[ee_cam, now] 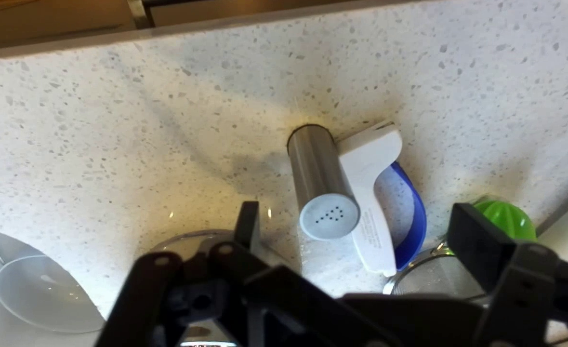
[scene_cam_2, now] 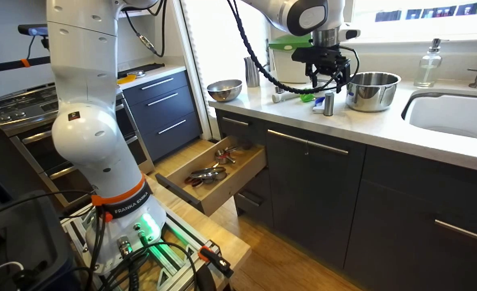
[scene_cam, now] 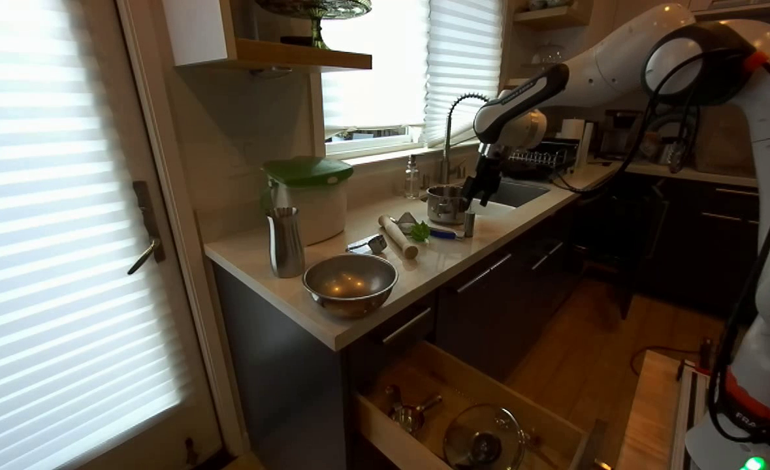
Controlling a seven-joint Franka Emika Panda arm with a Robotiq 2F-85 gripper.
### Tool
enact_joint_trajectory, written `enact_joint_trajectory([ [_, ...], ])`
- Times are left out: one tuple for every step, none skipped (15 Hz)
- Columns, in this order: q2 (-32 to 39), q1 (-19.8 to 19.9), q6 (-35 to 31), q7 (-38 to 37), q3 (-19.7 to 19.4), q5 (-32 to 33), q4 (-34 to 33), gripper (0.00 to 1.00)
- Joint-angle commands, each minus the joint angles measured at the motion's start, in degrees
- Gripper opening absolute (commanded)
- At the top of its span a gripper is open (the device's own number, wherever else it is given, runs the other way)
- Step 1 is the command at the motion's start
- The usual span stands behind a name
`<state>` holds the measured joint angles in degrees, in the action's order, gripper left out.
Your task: Move the silver cylinder from the counter to the open drawer
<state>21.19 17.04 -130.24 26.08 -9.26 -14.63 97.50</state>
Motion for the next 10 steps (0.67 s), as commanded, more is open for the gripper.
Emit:
enact_joint_trajectory([
  [3.71, 2.24, 0.10, 0.27, 1.86, -0.71, -3.83, 1.00],
  [4.30, 2.47, 0.12, 0.31, 2.15, -0.62, -4.26, 0.98],
  [4.81, 2.69, 0.38, 0.33, 2.41, -0.49, -4.79, 0.89],
  [5.42, 2.91, 0.50, 0.32, 2.72, -0.56, -5.29, 0.84],
  [5.71, 3.06, 0.68, 0.22, 2.92, -0.40, -5.52, 0.72],
  [5.79, 3.21, 1.06, 0.29, 3.14, -0.19, -5.79, 0.63],
  [6.07, 3.33, 0.88, 0.45, 3.43, -0.23, -6.03, 0.57],
  [6.06, 3.42, 0.94, 0.46, 3.57, -0.11, -6.09, 0.54],
  [6.24, 3.47, 0.95, 0.43, 3.69, -0.01, -6.33, 0.48],
  [6.30, 3.53, 1.02, 0.40, 3.78, 0.07, -6.46, 0.43],
])
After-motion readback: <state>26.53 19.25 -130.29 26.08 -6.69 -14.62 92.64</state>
